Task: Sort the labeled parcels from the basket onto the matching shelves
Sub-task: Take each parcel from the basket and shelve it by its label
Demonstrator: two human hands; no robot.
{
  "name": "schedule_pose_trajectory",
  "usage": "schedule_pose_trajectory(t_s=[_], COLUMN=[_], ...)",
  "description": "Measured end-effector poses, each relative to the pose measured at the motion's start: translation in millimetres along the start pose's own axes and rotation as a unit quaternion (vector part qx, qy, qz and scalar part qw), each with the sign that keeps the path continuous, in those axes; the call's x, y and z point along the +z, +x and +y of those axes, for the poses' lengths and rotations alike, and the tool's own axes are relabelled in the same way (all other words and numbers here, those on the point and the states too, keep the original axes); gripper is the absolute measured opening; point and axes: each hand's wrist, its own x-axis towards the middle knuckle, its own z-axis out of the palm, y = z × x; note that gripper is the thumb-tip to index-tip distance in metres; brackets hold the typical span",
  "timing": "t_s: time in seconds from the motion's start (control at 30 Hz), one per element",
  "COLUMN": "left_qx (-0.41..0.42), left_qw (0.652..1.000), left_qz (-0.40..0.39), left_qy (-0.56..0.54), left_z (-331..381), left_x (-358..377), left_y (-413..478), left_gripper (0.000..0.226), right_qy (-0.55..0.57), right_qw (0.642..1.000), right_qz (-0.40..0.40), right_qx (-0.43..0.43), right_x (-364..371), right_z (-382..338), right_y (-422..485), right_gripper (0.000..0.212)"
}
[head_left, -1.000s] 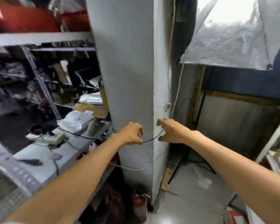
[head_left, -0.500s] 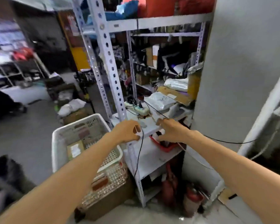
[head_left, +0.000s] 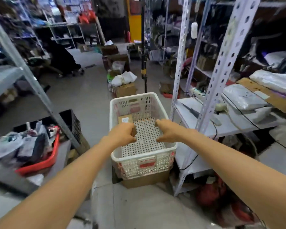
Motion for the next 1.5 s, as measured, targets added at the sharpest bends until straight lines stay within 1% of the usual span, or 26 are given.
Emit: schedule_pose_trajectory(t_s=[0.1, 0.23, 0.47, 0.57, 0.7, 0.8, 0.9, 1.0, 1.07, 1.17, 1.2, 1.27, 1.33, 1.43, 1.5], left_qx=[-0.045, -0.078, -0.111, -0.136, -0.170, -0.190, -0.215, -0.241, -0.241, -0.233, -0.231, -0.228, -0.242, -0.278, -0.294], left_qw=[0.999, 0.996, 0.990, 0.985, 0.974, 0.964, 0.955, 0.944, 0.943, 0.947, 0.948, 0.950, 0.946, 0.933, 0.928], left_qz=[-0.013, -0.023, -0.053, -0.078, -0.090, -0.116, -0.137, -0.144, -0.164, -0.171, -0.163, -0.141, -0.117, -0.093, -0.081], left_qy=[-0.008, -0.030, -0.064, -0.075, -0.117, -0.145, -0.155, -0.171, -0.160, -0.139, -0.146, -0.159, -0.180, -0.211, -0.216], left_z=[-38.2, -71.4, -121.9, -140.6, -158.8, -166.6, -179.1, -195.4, -208.5, -229.5, -236.6, -245.0, -250.7, -258.7, -266.2], left_x=[5.0, 10.9, 24.4, 27.3, 55.7, 86.0, 113.7, 144.6, 169.7, 205.5, 217.1, 236.1, 253.2, 275.9, 285.7], left_y=[10.0, 46.3, 156.4, 208.3, 264.1, 287.2, 309.2, 334.3, 353.8, 389.3, 400.2, 414.5, 421.4, 426.0, 428.1], left_gripper=[0.031, 0.030, 0.029, 0.026, 0.024, 0.027, 0.031, 0.030, 0.031, 0.038, 0.039, 0.041, 0.046, 0.052, 0.054], right_qy=[-0.020, -0.024, -0.011, -0.012, -0.068, -0.062, -0.030, -0.015, -0.020, -0.022, -0.009, 0.054, 0.127, 0.181, 0.247], right_qw=[1.000, 0.999, 0.997, 0.995, 0.986, 0.981, 0.978, 0.974, 0.972, 0.970, 0.970, 0.969, 0.966, 0.967, 0.950], right_qz=[-0.022, -0.034, -0.072, -0.097, -0.152, -0.183, -0.207, -0.227, -0.236, -0.241, -0.240, -0.230, -0.191, -0.123, -0.085], right_qx=[-0.002, 0.002, -0.003, -0.005, -0.017, -0.016, -0.012, 0.000, 0.003, 0.011, 0.023, 0.065, 0.116, 0.131, 0.168], right_x=[6.6, 13.5, 31.1, 34.5, 48.1, 67.0, 95.1, 126.2, 147.7, 183.4, 196.3, 222.7, 247.5, 282.0, 299.0], right_z=[-2.4, 12.9, 55.0, 74.2, 97.4, 104.6, 113.5, 126.0, 136.2, 154.9, 160.6, 168.0, 169.4, 160.3, 150.2], right_y=[36.3, 97.4, 235.7, 292.0, 355.1, 386.9, 410.2, 434.7, 454.5, 496.0, 512.2, 543.1, 570.3, 599.6, 616.0], right_gripper=[0.053, 0.053, 0.051, 0.051, 0.033, 0.042, 0.041, 0.050, 0.050, 0.046, 0.047, 0.056, 0.065, 0.071, 0.084])
